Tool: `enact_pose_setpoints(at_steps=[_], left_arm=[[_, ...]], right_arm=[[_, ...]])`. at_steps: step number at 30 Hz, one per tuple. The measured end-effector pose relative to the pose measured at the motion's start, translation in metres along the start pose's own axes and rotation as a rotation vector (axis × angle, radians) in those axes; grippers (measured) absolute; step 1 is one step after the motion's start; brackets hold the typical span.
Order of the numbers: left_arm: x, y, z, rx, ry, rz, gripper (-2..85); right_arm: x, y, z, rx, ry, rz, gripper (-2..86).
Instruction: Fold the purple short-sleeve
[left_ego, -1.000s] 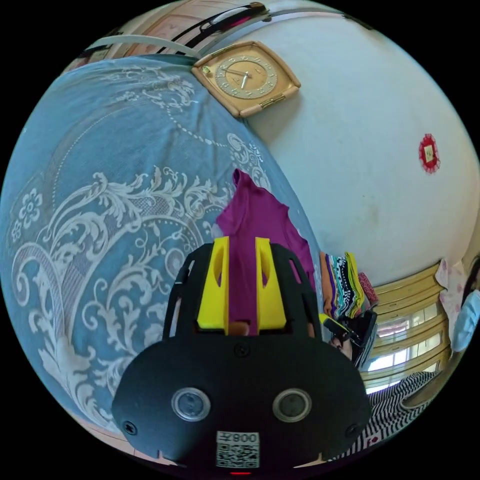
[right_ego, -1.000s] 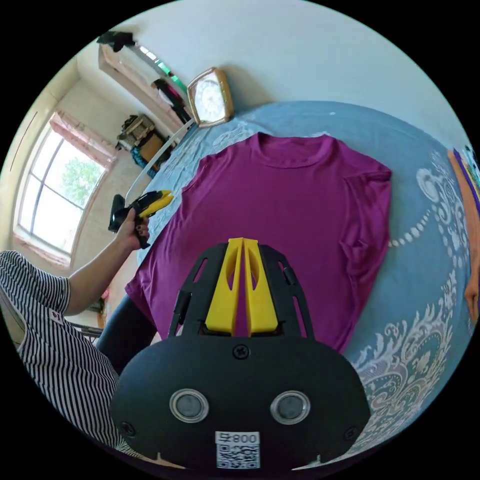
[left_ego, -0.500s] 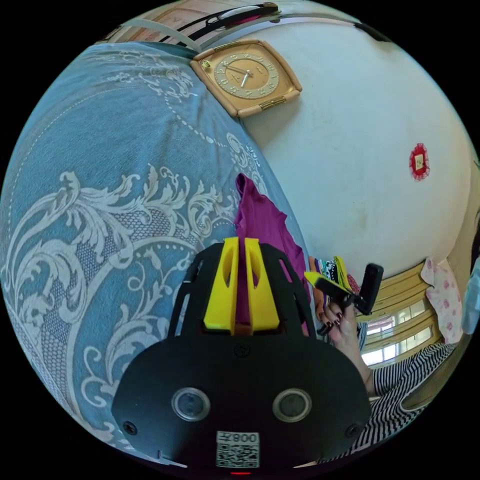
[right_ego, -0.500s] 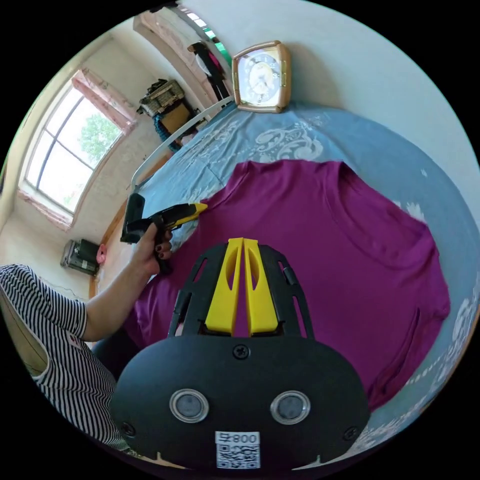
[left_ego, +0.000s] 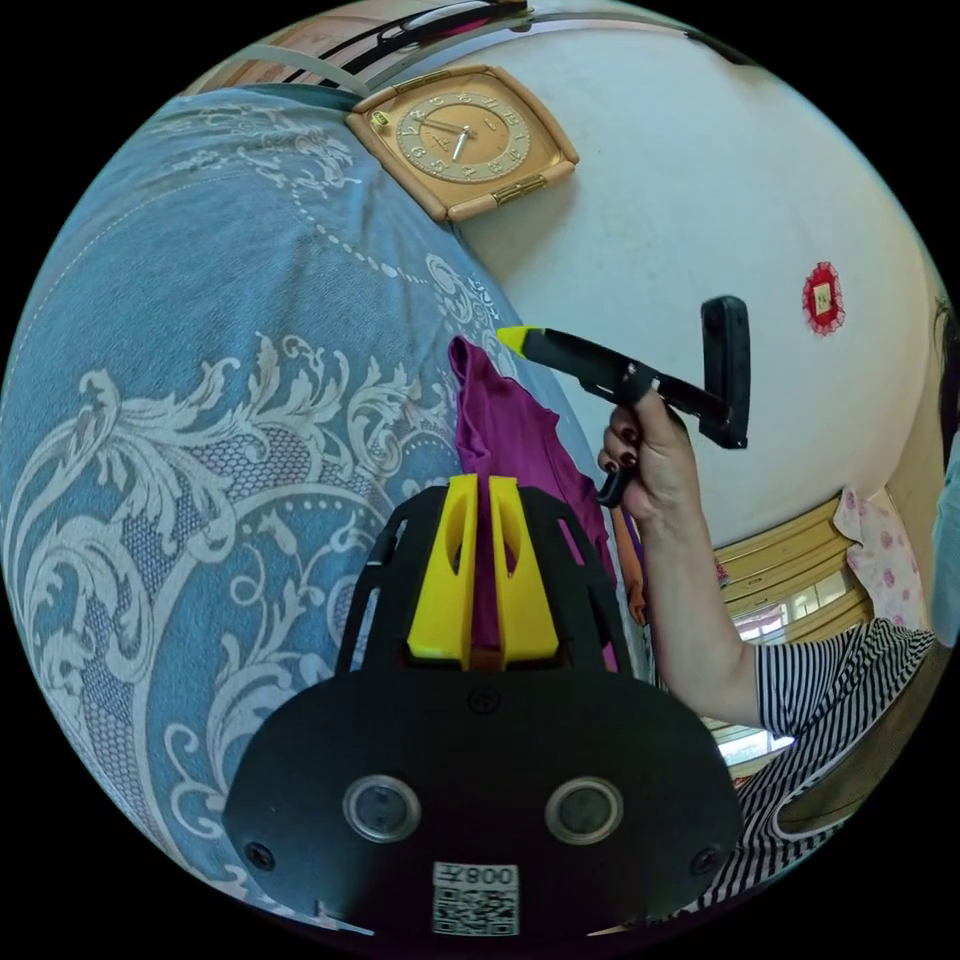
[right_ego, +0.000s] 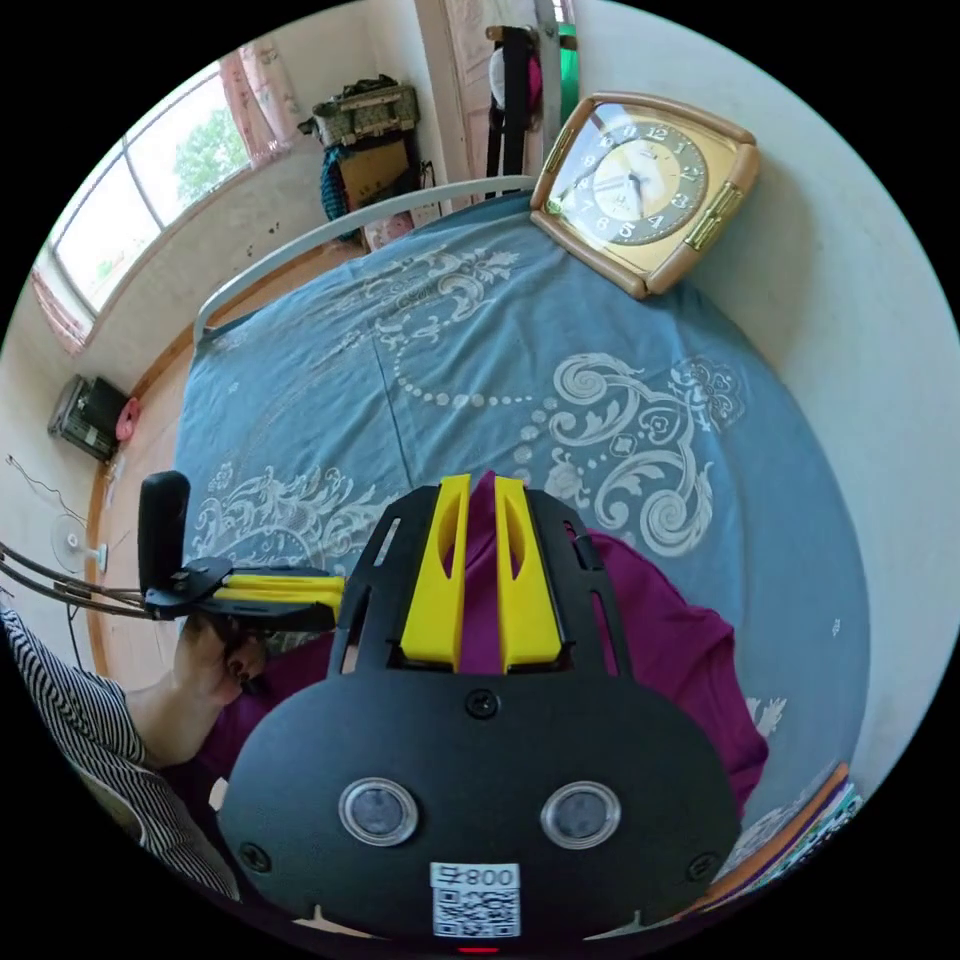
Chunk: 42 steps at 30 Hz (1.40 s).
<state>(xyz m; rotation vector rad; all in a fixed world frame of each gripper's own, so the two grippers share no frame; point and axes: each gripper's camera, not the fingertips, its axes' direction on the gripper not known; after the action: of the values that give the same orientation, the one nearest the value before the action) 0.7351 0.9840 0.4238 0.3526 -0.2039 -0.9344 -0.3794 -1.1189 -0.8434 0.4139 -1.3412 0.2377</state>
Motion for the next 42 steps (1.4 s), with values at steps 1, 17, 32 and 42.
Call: enact_pose_setpoints(at_steps=[1, 17, 32, 42], left_arm=[[-0.003, 0.002, 0.002, -0.003, 0.000, 0.005, 2.2], [-0.010, 0.004, 0.025, -0.027, -0.004, 0.057, 2.1], [0.061, -0.027, 0.038, -0.048, -0.128, 0.279, 2.2], [0.119, -0.052, 0.082, -0.241, -0.135, 0.430, 2.3]], right_arm=[[-0.002, -0.018, 0.006, -0.022, 0.024, -0.005, 5.8], [0.025, -0.130, 0.036, -0.105, 0.148, -0.018, 4.2], [0.180, -0.098, 0.013, 0.086, -0.227, 0.204, 0.5], [0.288, -0.013, 0.039, 0.086, -0.385, 0.390, 0.6]])
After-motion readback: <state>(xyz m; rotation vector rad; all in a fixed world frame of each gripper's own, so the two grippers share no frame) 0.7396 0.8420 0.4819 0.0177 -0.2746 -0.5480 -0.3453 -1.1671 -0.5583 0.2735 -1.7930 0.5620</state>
